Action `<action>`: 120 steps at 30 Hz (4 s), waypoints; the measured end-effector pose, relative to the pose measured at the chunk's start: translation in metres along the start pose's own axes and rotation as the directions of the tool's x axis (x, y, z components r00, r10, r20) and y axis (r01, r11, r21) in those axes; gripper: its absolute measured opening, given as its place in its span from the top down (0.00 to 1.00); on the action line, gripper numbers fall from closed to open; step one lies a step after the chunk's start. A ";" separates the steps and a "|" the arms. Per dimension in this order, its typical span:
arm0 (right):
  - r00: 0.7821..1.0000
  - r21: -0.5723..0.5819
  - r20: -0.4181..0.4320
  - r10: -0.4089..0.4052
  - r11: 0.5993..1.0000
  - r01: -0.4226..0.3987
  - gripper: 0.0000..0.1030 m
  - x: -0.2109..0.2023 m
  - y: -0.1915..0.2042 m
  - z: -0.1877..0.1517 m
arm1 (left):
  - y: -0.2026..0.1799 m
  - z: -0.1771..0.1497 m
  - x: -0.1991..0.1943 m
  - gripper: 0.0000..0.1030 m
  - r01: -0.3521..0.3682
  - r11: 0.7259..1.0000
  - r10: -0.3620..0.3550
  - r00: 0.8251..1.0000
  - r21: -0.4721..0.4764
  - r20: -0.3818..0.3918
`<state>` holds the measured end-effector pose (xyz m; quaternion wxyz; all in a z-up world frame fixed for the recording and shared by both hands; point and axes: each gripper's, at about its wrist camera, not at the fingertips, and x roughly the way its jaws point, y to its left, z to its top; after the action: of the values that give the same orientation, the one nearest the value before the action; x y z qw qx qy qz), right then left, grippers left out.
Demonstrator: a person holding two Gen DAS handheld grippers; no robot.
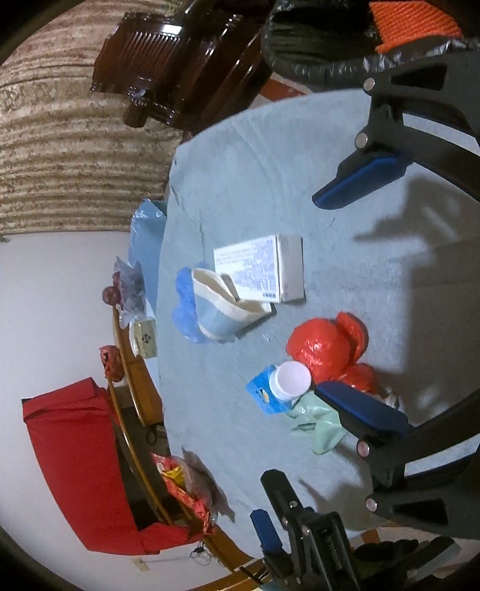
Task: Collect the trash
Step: 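Move both grippers back toward the remaining trash on the table, then grasp the red plastic bag with the right gripper, then grasp the pale green glove with the left gripper while the right gripper holds the red bag, then carry the glove and red bag over the bin and release both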
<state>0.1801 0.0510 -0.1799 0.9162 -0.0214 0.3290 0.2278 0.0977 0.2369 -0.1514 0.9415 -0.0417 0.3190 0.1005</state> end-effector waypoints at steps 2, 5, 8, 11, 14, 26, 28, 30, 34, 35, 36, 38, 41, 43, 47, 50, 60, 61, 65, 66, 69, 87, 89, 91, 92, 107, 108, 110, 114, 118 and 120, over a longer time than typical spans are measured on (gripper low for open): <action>1.000 -0.011 -0.009 0.009 1.000 -0.009 0.14 0.004 0.005 0.001 | 0.003 -0.001 0.003 0.12 -0.003 1.000 0.003 1.000 -0.006 -0.006; 0.999 -0.034 -0.028 0.027 0.999 -0.028 0.19 0.014 0.014 0.002 | 0.006 -0.003 0.005 0.12 -0.005 1.000 0.005 1.000 -0.010 -0.012; 0.997 -0.038 -0.060 0.051 0.998 -0.054 0.28 0.024 0.019 0.002 | 0.010 -0.003 0.007 0.12 -0.008 1.000 0.008 1.000 -0.014 -0.014; 0.995 -0.038 -0.079 0.066 0.997 -0.069 0.32 0.031 0.022 0.000 | 0.011 -0.003 0.007 0.12 -0.009 1.000 0.009 1.000 -0.017 -0.015; 0.991 -0.034 -0.101 0.089 0.995 -0.093 0.42 0.038 0.023 -0.002 | 0.012 -0.003 0.008 0.12 -0.009 1.000 0.009 1.000 -0.018 -0.016; 0.987 -0.018 -0.093 0.131 0.991 -0.133 0.65 0.021 0.013 -0.003 | 0.004 -0.006 0.006 0.12 0.004 1.000 -0.004 1.000 -0.010 -0.021; 0.989 -0.005 -0.083 0.120 0.993 -0.121 0.65 0.015 0.007 -0.003 | -0.002 -0.007 0.006 0.12 0.013 1.000 -0.013 1.000 -0.005 -0.023; 0.991 0.007 -0.071 0.111 0.994 -0.111 0.65 0.009 0.001 -0.001 | -0.008 -0.009 0.005 0.13 0.023 1.000 -0.023 0.999 0.001 -0.025; 0.995 0.026 -0.048 0.084 0.996 -0.083 0.65 -0.002 -0.014 0.001 | -0.021 -0.012 0.004 0.13 0.044 0.999 -0.043 0.999 0.012 -0.031; 0.996 0.031 -0.044 0.076 0.997 -0.075 0.65 -0.005 -0.018 0.001 | -0.026 -0.013 0.004 0.13 0.050 0.999 -0.050 0.998 0.015 -0.034; 0.997 0.034 -0.040 0.068 0.997 -0.066 0.65 -0.007 -0.021 0.001 | -0.028 -0.014 0.004 0.13 0.055 0.998 -0.054 0.998 0.016 -0.035; 0.998 0.042 -0.033 0.050 0.998 -0.049 0.65 -0.011 -0.028 0.001 | -0.036 -0.016 0.004 0.13 0.069 0.997 -0.068 0.997 0.020 -0.040; 0.999 0.050 -0.028 0.029 0.998 -0.027 0.65 -0.015 -0.039 0.000 | -0.046 -0.017 0.005 0.13 0.081 0.996 -0.079 0.996 0.028 -0.048; 0.999 0.058 -0.026 0.019 0.998 -0.017 0.65 -0.017 -0.046 -0.001 | -0.053 -0.020 0.007 0.13 0.087 0.996 -0.085 0.995 0.033 -0.059; 1.000 0.069 -0.029 0.007 0.998 -0.005 0.65 -0.018 -0.054 -0.006 | -0.063 -0.024 0.014 0.15 0.083 0.996 -0.080 0.994 0.044 -0.074; 0.999 0.073 -0.032 0.004 0.997 -0.002 0.65 -0.018 -0.057 -0.008 | -0.065 -0.025 0.024 0.20 0.078 0.996 -0.074 0.993 0.037 -0.095; 0.999 0.060 -0.046 0.008 0.998 -0.005 0.65 -0.015 -0.056 -0.011 | -0.063 -0.026 0.057 0.50 0.131 0.990 -0.137 0.972 -0.043 -0.189; 0.999 0.059 -0.046 0.008 0.998 -0.006 0.65 -0.015 -0.055 -0.010 | -0.063 -0.025 0.058 0.52 0.135 0.990 -0.141 0.972 -0.046 -0.188; 0.999 0.058 -0.039 0.009 0.998 -0.007 0.65 -0.018 -0.056 -0.007 | -0.063 -0.023 0.052 0.59 0.146 0.988 -0.152 0.973 -0.051 -0.173; 0.999 0.059 -0.035 0.009 0.998 -0.007 0.65 -0.020 -0.056 -0.006 | -0.063 -0.022 0.049 0.61 0.147 0.988 -0.154 0.974 -0.051 -0.165; 1.000 0.059 -0.028 0.010 0.998 -0.009 0.65 -0.023 -0.055 -0.003 | -0.061 -0.017 0.038 0.66 0.153 0.987 -0.158 0.977 -0.047 -0.141; 0.999 0.077 0.039 0.017 0.997 -0.020 0.65 -0.058 -0.062 0.016 | -0.059 0.022 -0.025 0.80 0.179 0.984 -0.179 0.984 -0.012 0.008; 0.998 0.077 0.053 0.018 0.997 -0.022 0.65 -0.064 -0.064 0.019 | -0.062 0.027 -0.032 0.80 0.181 0.983 -0.181 0.983 -0.005 0.028; 0.998 0.073 0.068 0.014 0.997 -0.019 0.65 -0.071 -0.064 0.022 | -0.066 0.032 -0.039 0.80 0.189 0.982 -0.189 0.981 0.006 0.044; 0.997 0.072 0.074 0.011 0.997 -0.016 0.65 -0.074 -0.064 0.024 | -0.069 0.035 -0.043 0.80 0.194 0.981 -0.194 0.980 0.011 0.052; 0.988 0.115 0.140 -0.062 0.992 0.046 0.65 -0.122 -0.100 0.030 | -0.129 0.050 -0.055 0.80 0.280 0.956 -0.286 0.956 0.083 0.067; 0.987 0.122 0.144 -0.074 0.991 0.056 0.65 -0.126 -0.105 0.028 | -0.134 0.050 -0.055 0.80 0.289 0.953 -0.295 0.953 0.086 0.065; 0.985 0.134 0.147 -0.091 0.988 0.071 0.65 -0.133 -0.113 0.026 | -0.142 0.050 -0.055 0.80 0.304 0.948 -0.310 0.949 0.092 0.062; 0.978 0.162 0.152 -0.141 0.980 0.116 0.65 -0.148 -0.134 0.019 | -0.168 0.051 -0.055 0.80 0.341 0.932 -0.350 0.935 0.122 0.060; 0.969 0.198 0.151 -0.196 0.966 0.165 0.65 -0.162 -0.156 0.012 | -0.197 0.050 -0.054 0.80 0.384 0.911 -0.394 0.918 0.153 0.047; 0.962 0.221 0.148 -0.229 0.956 0.193 0.65 -0.172 -0.170 0.006 | -0.213 0.050 -0.053 0.80 0.407 0.897 -0.419 0.907 0.172 0.039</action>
<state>0.1408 -0.1693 -0.0886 0.9577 0.0574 0.2659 0.0942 0.1317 0.0275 -0.0763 0.9529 -0.0291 0.2742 -0.1259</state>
